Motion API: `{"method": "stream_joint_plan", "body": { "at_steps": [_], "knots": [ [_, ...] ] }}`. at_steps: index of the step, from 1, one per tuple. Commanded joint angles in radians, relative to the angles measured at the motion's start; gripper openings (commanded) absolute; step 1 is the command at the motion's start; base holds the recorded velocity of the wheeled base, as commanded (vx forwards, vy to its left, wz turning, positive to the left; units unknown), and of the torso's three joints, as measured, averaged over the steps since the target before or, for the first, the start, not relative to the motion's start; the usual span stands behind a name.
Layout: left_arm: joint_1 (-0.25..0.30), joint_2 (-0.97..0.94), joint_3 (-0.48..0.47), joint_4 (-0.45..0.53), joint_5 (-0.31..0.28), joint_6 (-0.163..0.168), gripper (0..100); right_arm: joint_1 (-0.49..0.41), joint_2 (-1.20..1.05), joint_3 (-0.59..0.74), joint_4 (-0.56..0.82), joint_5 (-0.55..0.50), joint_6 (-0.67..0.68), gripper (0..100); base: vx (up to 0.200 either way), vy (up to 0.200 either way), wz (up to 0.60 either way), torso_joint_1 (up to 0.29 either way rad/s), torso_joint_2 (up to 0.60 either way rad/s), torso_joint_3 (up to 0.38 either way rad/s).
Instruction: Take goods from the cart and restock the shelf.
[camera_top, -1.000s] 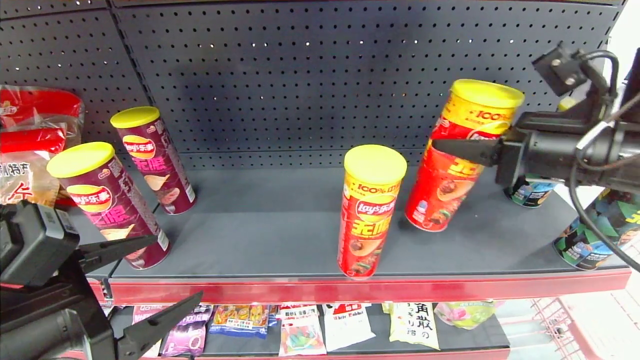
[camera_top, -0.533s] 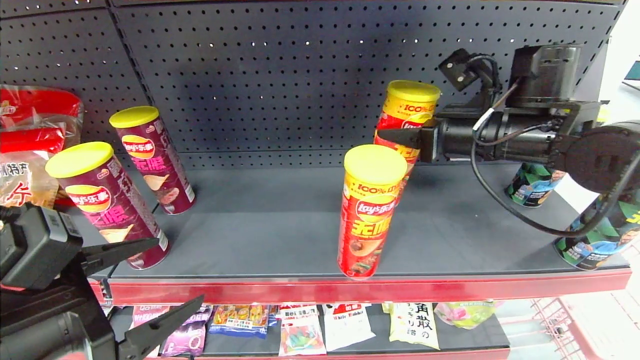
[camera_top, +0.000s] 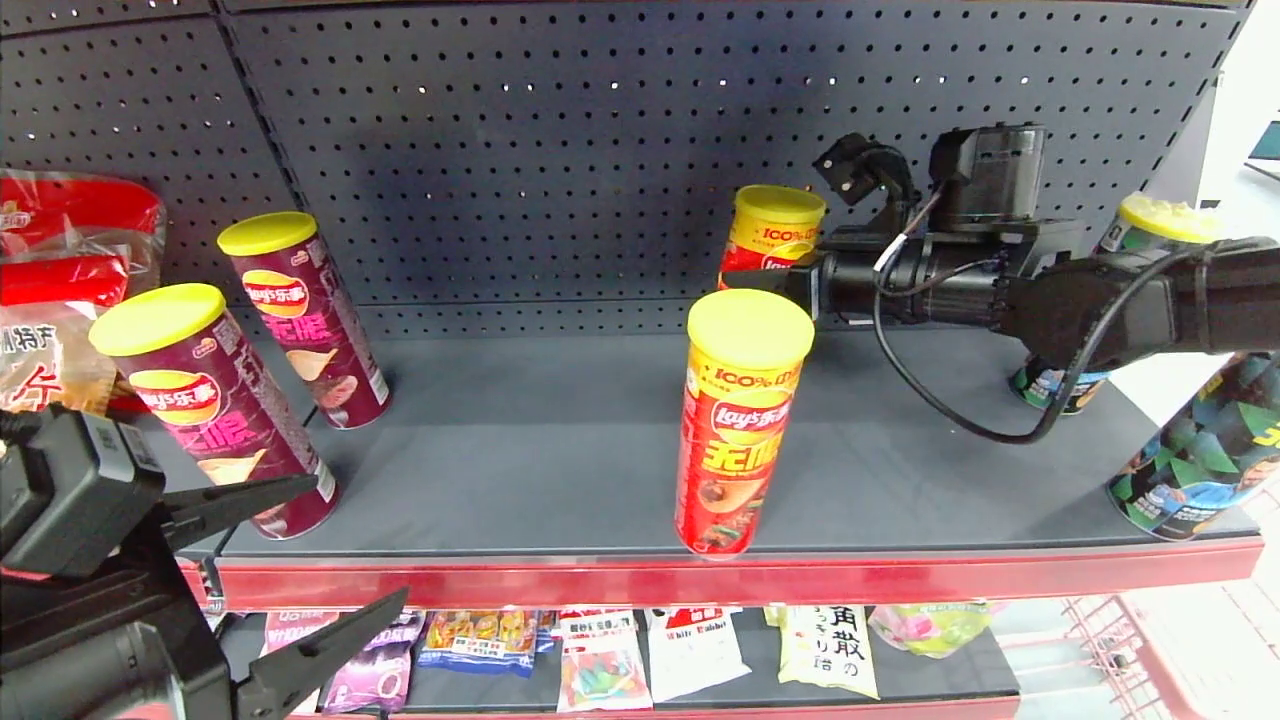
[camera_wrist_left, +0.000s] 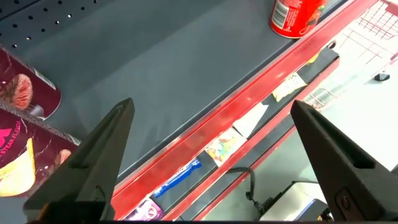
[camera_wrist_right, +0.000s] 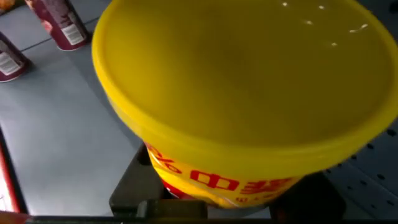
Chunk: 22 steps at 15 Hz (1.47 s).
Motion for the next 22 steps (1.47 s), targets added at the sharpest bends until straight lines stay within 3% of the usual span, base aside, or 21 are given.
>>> {"method": "stream_joint_plan", "body": {
  "at_steps": [1,6,7,11,15,18,22],
  "knots": [
    [0.000,0.004,0.000,-0.001,0.000,-0.001,100,-0.004,0.008,-0.002,0.001,0.001,-0.001,0,0.000,0.000,0.00,0.000,0.00,0.000],
    [-0.002,0.009,0.000,-0.001,0.000,-0.001,100,-0.016,0.006,0.025,-0.001,0.001,-0.004,0,0.000,0.000,0.00,0.000,0.00,0.000],
    [-0.002,0.009,0.000,-0.001,0.000,-0.001,100,-0.016,0.003,0.030,-0.001,-0.001,-0.006,100,0.000,0.000,0.00,0.000,0.00,0.000],
    [-0.002,0.009,0.000,-0.001,0.000,-0.001,100,-0.016,-0.015,0.039,0.001,-0.001,-0.004,100,0.000,0.000,0.00,0.000,0.00,0.000],
    [0.000,0.021,-0.006,-0.002,-0.002,-0.001,100,-0.014,-0.142,0.182,0.001,-0.012,-0.001,100,0.000,0.000,0.00,0.000,0.00,0.000],
    [0.000,0.061,-0.021,-0.005,0.001,0.001,100,-0.010,-0.271,0.344,0.001,-0.027,-0.001,100,0.000,0.000,0.00,0.000,0.00,0.000],
    [-0.002,0.148,-0.072,-0.008,-0.002,0.006,100,-0.020,-0.534,0.674,-0.001,-0.070,0.004,100,0.000,0.000,0.00,0.000,0.00,0.000]
  ]
}}
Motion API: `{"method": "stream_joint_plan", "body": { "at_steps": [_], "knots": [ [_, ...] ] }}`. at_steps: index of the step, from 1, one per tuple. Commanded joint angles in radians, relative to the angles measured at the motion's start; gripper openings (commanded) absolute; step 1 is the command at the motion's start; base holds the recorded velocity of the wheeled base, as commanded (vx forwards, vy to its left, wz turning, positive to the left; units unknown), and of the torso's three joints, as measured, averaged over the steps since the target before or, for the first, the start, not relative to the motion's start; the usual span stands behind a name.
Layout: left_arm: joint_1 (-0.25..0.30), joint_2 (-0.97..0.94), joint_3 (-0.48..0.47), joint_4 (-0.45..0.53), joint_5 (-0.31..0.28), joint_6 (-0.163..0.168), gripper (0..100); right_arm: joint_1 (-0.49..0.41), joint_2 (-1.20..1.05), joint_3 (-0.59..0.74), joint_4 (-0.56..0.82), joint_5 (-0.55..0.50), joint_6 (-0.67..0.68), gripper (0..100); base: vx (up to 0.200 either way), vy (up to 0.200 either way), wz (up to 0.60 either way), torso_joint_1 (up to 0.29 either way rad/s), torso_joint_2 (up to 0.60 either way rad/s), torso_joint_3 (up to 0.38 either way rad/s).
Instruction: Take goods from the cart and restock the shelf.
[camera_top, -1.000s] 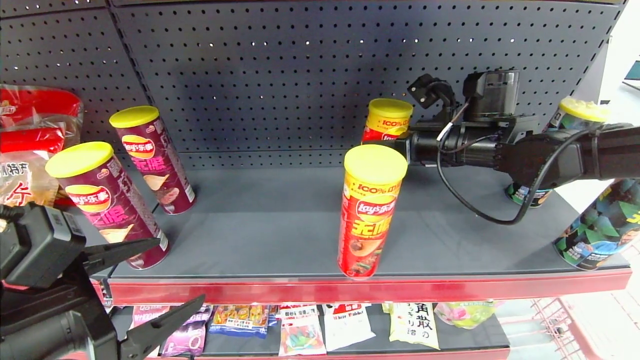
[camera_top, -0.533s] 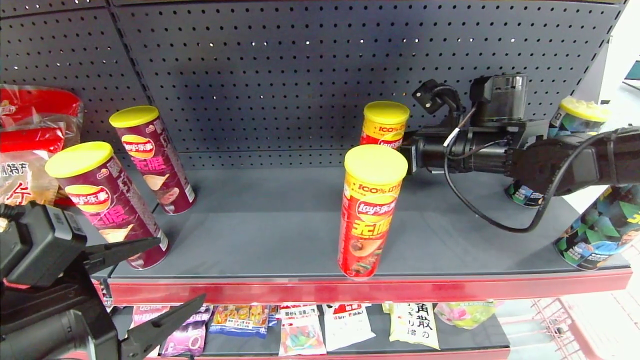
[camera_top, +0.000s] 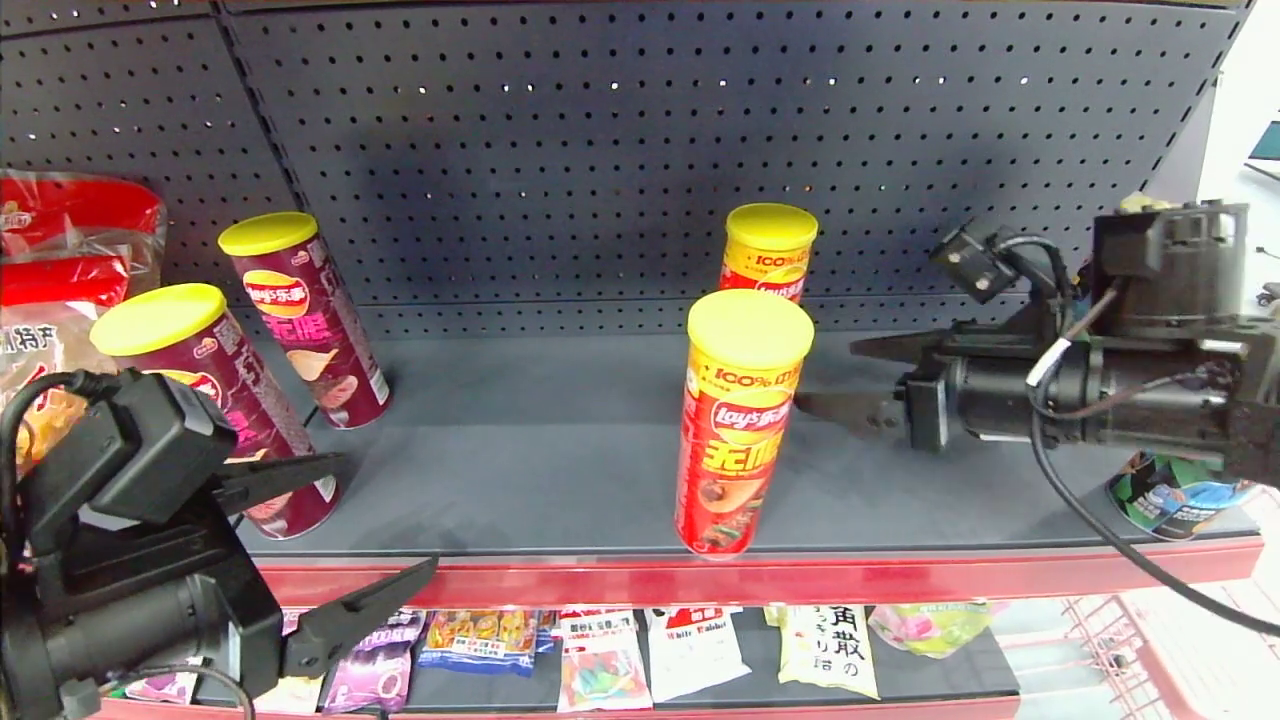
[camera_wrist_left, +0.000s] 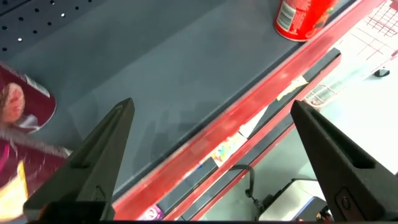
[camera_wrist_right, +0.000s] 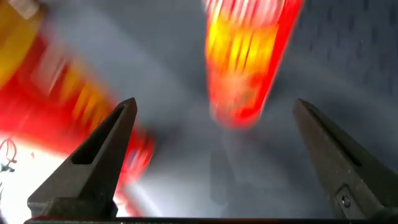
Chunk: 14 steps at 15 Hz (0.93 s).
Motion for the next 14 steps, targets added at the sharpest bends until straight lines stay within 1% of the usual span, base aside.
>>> {"method": "stream_joint_plan", "body": {
  "at_steps": [1,3,5,7,8,9,11,12,14],
  "knots": [
    [0.000,0.065,-0.015,-0.004,0.003,0.000,100,-0.011,-0.224,0.215,0.000,-0.007,-0.001,100,0.000,0.000,0.00,0.000,0.00,0.000],
    [-0.003,0.104,-0.015,-0.006,0.000,0.002,100,-0.011,-0.368,0.357,0.000,-0.007,-0.001,100,0.000,0.000,0.00,0.000,0.00,0.000],
    [-0.037,0.165,-0.022,-0.009,-0.002,-0.001,100,-0.011,-0.540,0.466,0.002,-0.006,0.003,100,0.000,0.000,0.00,0.000,0.00,0.000],
    [-0.057,0.248,-0.067,-0.039,-0.003,-0.003,100,-0.017,-0.679,0.541,0.009,-0.009,0.022,100,0.000,0.000,0.00,0.000,0.00,0.000],
    [-0.086,0.331,-0.120,-0.082,-0.002,-0.007,100,-0.040,-0.823,0.621,0.022,-0.014,0.040,100,0.000,0.000,0.00,0.000,0.00,0.000],
    [-0.100,0.381,-0.156,-0.085,-0.002,-0.007,100,-0.071,-0.902,0.660,0.048,-0.040,0.045,100,0.000,0.000,0.00,0.000,0.00,0.000],
    [-0.123,0.456,-0.209,-0.085,-0.002,-0.007,100,-0.131,-1.007,0.675,0.117,-0.103,0.094,100,0.000,0.000,0.00,0.000,0.00,0.000],
    [-0.144,0.507,-0.249,-0.087,-0.002,-0.009,100,-0.168,-1.069,0.663,0.169,-0.136,0.137,100,0.000,0.000,0.00,0.000,0.00,0.000],
    [-0.169,0.568,-0.301,-0.087,0.000,-0.012,100,-0.223,-1.113,0.669,0.183,-0.193,0.170,100,0.000,0.000,0.00,0.000,0.00,0.000]
  ]
}}
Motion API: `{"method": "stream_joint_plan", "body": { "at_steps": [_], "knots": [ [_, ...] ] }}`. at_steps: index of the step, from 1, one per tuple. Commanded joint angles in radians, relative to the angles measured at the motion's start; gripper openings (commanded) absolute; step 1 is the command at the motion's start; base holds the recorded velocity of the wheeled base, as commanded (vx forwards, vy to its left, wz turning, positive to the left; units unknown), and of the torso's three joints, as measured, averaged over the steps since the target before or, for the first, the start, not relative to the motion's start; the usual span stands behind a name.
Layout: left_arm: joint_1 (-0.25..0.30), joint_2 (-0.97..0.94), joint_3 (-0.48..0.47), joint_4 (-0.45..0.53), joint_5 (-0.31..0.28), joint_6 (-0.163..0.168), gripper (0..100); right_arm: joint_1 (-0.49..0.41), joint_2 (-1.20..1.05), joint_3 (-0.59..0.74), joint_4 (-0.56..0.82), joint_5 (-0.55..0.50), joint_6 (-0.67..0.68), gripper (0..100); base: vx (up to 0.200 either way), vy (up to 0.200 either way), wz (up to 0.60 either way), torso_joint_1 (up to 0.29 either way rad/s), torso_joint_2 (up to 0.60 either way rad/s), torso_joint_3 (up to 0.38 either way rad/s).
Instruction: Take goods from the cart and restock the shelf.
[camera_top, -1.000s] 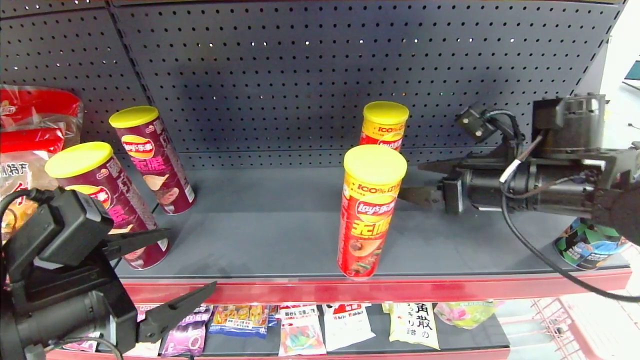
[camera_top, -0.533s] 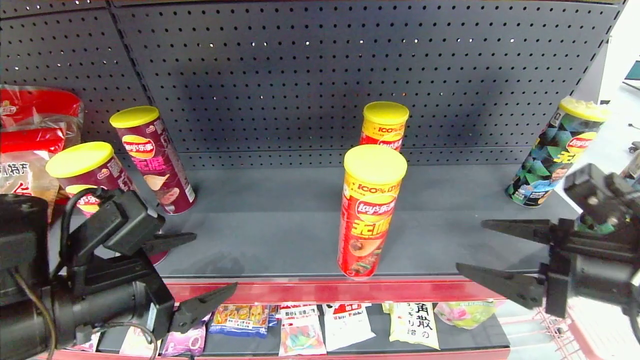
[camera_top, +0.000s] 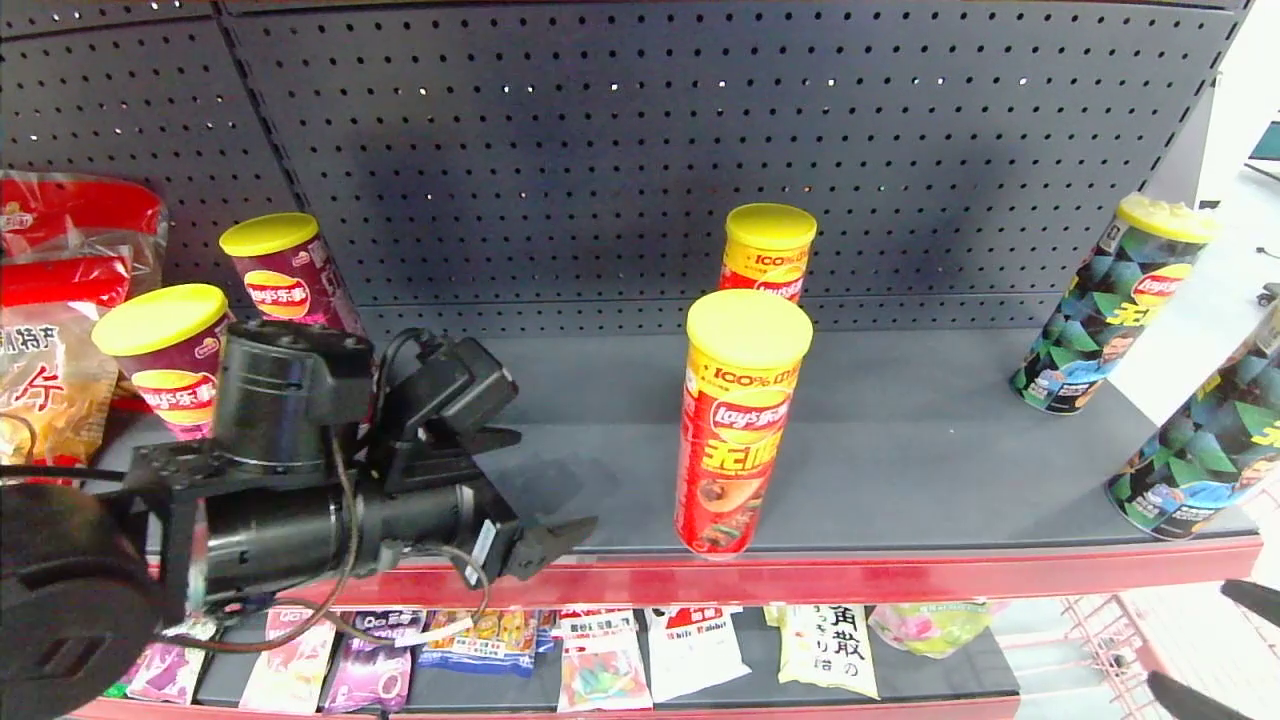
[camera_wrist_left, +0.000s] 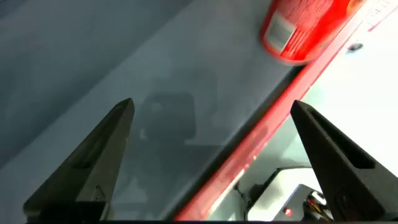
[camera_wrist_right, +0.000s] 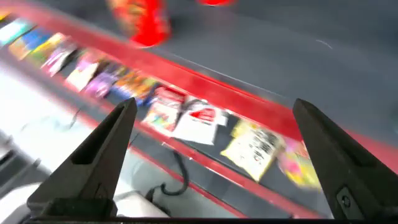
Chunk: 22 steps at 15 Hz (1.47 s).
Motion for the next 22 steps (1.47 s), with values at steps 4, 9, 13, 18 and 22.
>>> {"method": "stream_joint_plan", "body": {
  "at_steps": [4,9,13,18,22],
  "knots": [
    [-0.045,0.218,-0.164,-0.002,0.004,-0.008,100,-0.101,-0.129,0.013,0.015,-0.047,0.039,100,0.000,0.000,0.00,0.000,0.00,0.000],
    [-0.065,0.288,-0.239,-0.002,0.004,-0.008,100,-0.101,-0.126,0.007,0.015,-0.047,0.040,100,0.000,0.000,0.00,0.000,0.00,0.000],
    [-0.065,0.299,-0.253,-0.002,0.004,-0.008,100,-0.101,-0.123,0.010,0.015,-0.046,0.042,100,0.000,0.000,0.00,0.000,0.00,0.000],
    [-0.065,0.317,-0.279,-0.002,0.004,-0.010,100,-0.101,-0.125,0.011,0.015,-0.046,0.042,100,0.000,0.000,0.00,0.000,0.00,0.000],
    [-0.065,0.296,-0.233,-0.004,0.004,-0.004,100,-0.100,-0.125,0.010,0.015,-0.044,0.042,100,0.000,0.000,0.00,0.000,0.00,0.000]
  ]
}}
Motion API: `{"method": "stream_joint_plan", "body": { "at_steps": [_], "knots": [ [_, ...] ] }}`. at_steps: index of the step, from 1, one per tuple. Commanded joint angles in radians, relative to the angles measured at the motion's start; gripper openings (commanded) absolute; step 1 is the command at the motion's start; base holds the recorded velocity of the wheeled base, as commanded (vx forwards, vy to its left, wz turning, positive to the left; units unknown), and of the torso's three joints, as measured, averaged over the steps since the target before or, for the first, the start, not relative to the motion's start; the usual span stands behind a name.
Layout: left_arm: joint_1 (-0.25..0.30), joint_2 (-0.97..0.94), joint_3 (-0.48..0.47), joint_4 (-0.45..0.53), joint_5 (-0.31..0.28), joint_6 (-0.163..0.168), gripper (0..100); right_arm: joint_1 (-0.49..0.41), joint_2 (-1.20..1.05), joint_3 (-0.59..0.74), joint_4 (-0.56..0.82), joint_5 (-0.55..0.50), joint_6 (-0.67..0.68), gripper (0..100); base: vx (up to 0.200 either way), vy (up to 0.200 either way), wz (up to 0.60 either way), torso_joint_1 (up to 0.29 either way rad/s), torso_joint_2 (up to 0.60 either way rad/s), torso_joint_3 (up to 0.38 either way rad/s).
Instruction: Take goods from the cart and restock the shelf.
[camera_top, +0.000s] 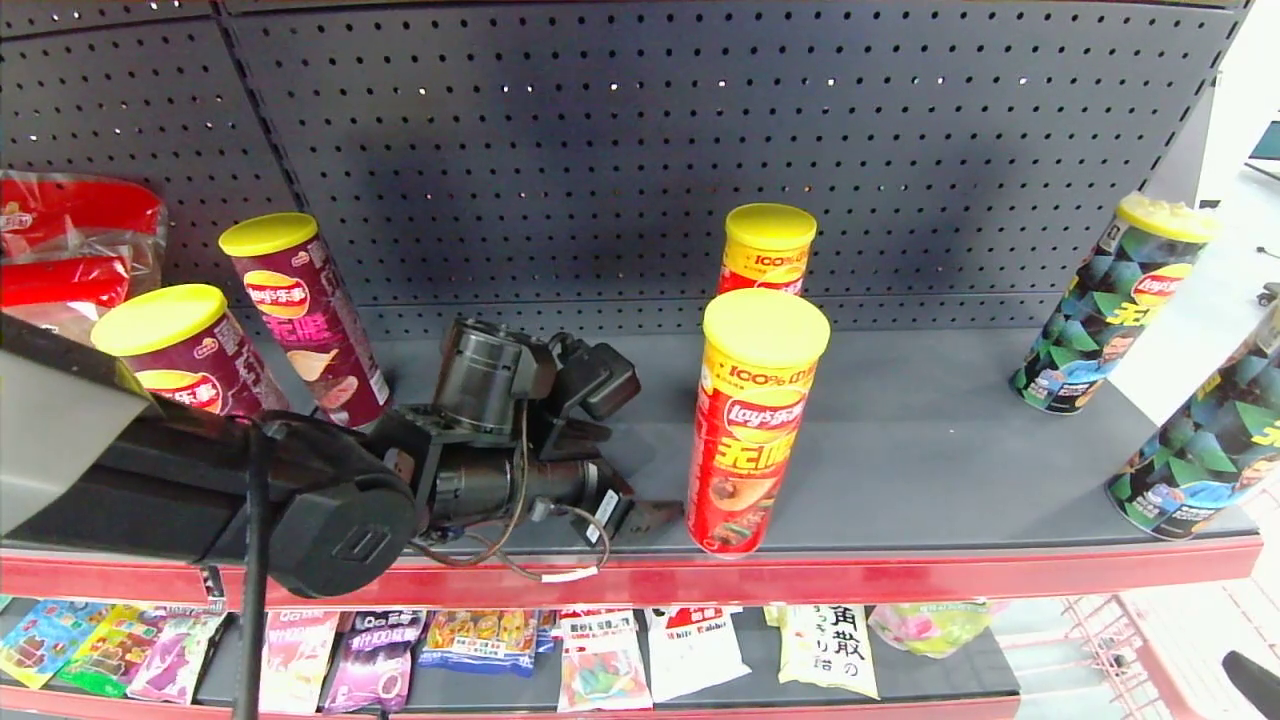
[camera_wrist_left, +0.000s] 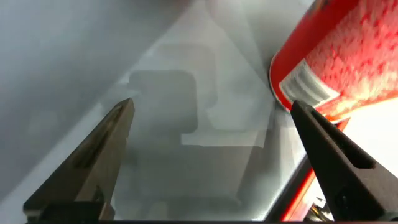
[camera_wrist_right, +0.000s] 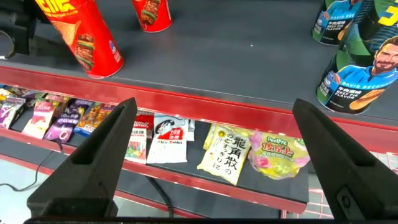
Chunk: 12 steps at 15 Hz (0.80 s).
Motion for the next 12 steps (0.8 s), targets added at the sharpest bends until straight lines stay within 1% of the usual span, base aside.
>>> {"method": "stream_joint_plan", "body": {
  "at_steps": [1,3,7,12],
  "knots": [
    [0.000,-0.018,0.021,0.000,0.000,0.001,100,0.000,0.007,-0.001,0.000,0.001,0.000,100,0.000,0.000,0.00,0.000,0.00,0.000],
    [-0.001,-0.025,0.021,0.000,-0.003,0.001,100,0.002,0.007,-0.003,0.000,0.002,0.000,100,0.000,0.000,0.00,0.000,0.00,0.000],
    [-0.023,-0.015,0.011,-0.002,-0.008,0.000,100,0.002,0.007,-0.010,0.000,0.001,0.000,100,0.000,0.000,0.00,0.000,0.00,0.000],
    [-0.026,0.010,-0.017,-0.002,-0.008,0.000,100,0.002,0.007,-0.010,0.000,-0.001,0.002,100,0.000,0.000,0.00,0.000,0.00,0.000]
  ]
}}
